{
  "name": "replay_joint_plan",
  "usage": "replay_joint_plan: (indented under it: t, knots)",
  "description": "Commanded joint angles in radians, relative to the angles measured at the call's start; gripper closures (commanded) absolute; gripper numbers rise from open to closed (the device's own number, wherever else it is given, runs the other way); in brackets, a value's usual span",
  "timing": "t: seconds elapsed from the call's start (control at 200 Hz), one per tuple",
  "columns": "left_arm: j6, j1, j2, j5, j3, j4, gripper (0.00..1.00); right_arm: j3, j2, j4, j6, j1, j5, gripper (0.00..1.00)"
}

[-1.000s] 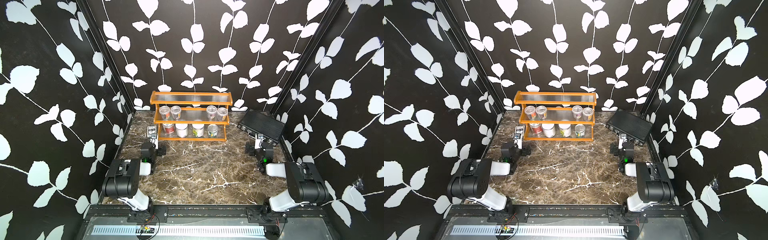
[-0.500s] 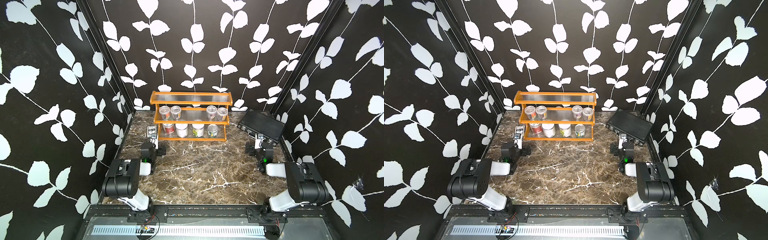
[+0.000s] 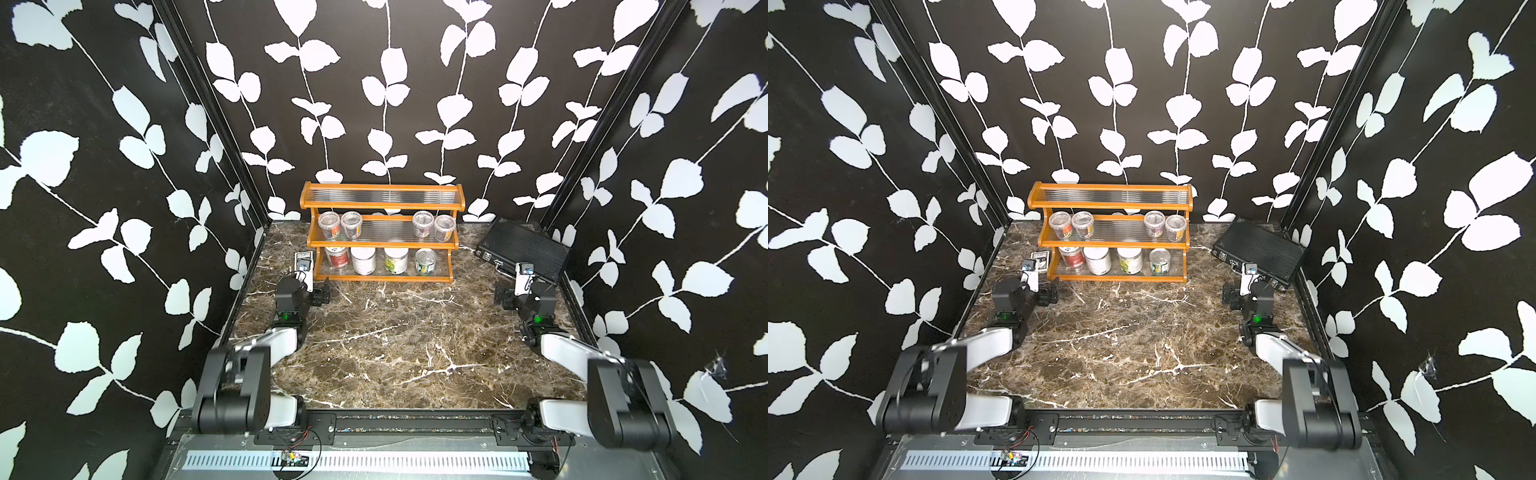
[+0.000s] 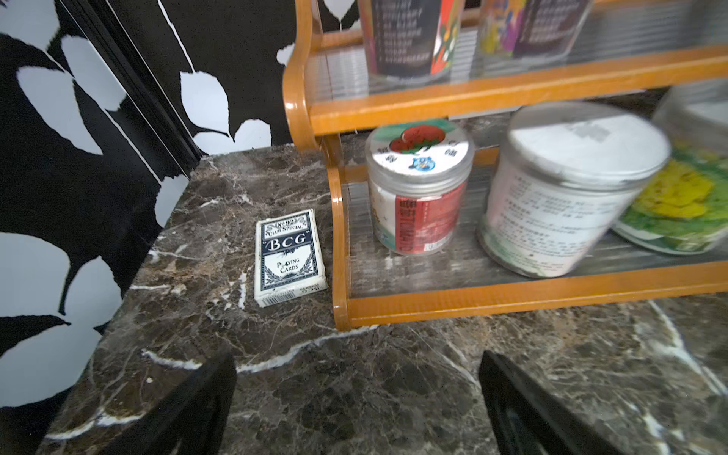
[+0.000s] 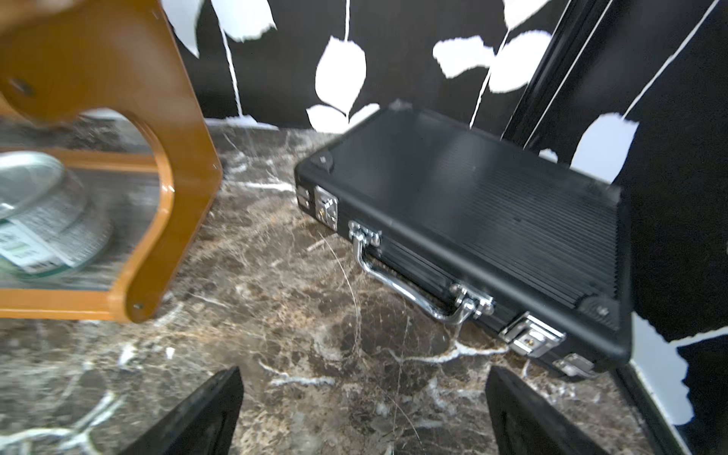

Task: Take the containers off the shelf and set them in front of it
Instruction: Move the shelf to the center of the board.

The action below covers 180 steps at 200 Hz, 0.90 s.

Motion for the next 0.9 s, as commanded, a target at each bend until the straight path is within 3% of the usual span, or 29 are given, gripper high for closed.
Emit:
replay_joint_plan:
  t: [0.0, 0.175, 0.34, 0.485, 0.605, 0.735, 0.895]
  knots:
    - [0.004, 0.000, -0.197, 0.007, 0.037, -0.235, 0.01, 0.068, -0.095, -0.129, 0.017, 0.008, -0.069, 0.01]
    - [-0.010, 0.000, -0.342, -0.014, 0.174, -0.567, 0.01, 0.154, -0.185, -0.341, 0.051, 0.040, -0.158, 0.01]
    - [-0.030, 0.028, -0.357, -0.005, 0.344, -0.842, 0.01, 0.277, -0.220, -0.579, 0.079, 0.078, -0.185, 0.01]
    - [-0.041, 0.135, -0.265, 0.129, 0.470, -0.967, 0.01, 0.379, -0.202, -0.708, 0.135, 0.120, -0.180, 0.01]
    - [-0.068, 0.227, -0.162, 0.252, 0.548, -0.973, 0.01, 0.461, -0.160, -0.761, 0.170, 0.182, -0.100, 0.01]
    - [-0.036, 0.237, -0.015, 0.315, 0.655, -0.997, 0.01, 0.559, -0.078, -0.800, 0.202, 0.228, -0.053, 0.01]
    - [-0.058, 0.247, 0.151, 0.351, 0.777, -0.970, 0.09, 0.656, 0.039, -0.842, 0.225, 0.279, 0.070, 0.05]
